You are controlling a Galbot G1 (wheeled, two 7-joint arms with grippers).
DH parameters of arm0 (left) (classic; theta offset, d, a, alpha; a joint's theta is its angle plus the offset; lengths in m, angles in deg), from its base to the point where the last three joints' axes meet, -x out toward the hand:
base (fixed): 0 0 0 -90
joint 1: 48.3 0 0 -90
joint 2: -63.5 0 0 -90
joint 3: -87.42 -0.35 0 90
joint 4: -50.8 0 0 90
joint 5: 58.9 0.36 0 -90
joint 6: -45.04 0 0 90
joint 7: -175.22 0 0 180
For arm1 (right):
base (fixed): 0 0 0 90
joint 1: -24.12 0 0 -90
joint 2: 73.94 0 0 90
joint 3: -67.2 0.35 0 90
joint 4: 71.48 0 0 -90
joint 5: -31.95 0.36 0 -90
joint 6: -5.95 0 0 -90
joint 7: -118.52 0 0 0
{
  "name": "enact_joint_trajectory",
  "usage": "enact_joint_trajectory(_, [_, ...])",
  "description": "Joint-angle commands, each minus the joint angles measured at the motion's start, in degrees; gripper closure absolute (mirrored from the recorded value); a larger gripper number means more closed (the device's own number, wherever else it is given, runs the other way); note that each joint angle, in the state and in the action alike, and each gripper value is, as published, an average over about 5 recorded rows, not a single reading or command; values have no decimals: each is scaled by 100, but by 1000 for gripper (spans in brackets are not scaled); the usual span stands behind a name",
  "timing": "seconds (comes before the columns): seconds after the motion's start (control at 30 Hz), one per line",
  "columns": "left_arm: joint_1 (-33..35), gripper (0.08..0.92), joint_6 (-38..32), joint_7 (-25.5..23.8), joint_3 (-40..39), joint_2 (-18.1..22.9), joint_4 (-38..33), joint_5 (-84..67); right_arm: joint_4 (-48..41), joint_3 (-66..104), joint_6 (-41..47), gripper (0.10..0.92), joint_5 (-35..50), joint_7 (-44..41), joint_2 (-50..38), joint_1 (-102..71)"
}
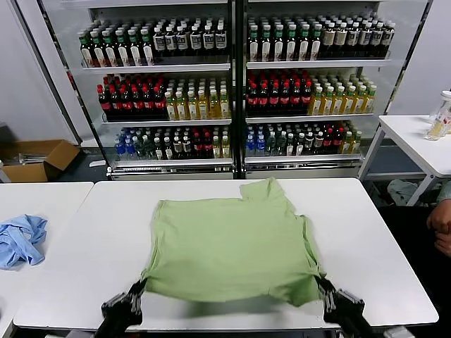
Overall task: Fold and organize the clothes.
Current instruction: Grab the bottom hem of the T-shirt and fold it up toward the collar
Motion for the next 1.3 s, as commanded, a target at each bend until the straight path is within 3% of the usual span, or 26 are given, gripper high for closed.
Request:
enact_joint_trajectory(0.03, [-1617, 915, -74, -125, -111, -89, 1221, -813, -560, -370, 225, 918, 244, 102, -60, 1305])
enact_joint_trajectory(0.33, [-2224, 915, 134, -220, -302, -97, 1907, -968, -1390, -1012, 306, 918, 17, 162, 116, 2084])
enact_joint_trajectory(0.8, [-2705, 899, 199, -242, -640, -93, 2513, -478, -1973, -1411, 353, 902, -303, 186, 337, 2340])
enact_joint_trajectory(1.03, [-2909, 714, -69, -82, -839, 195, 3160, 158, -2262, -1611, 434, 723, -519, 330, 668, 2490])
enact_joint_trajectory(1.3, [-2546, 488, -167, 2, -464, -53, 2599, -257, -1698, -1217, 501, 489, -483, 370, 488, 2112])
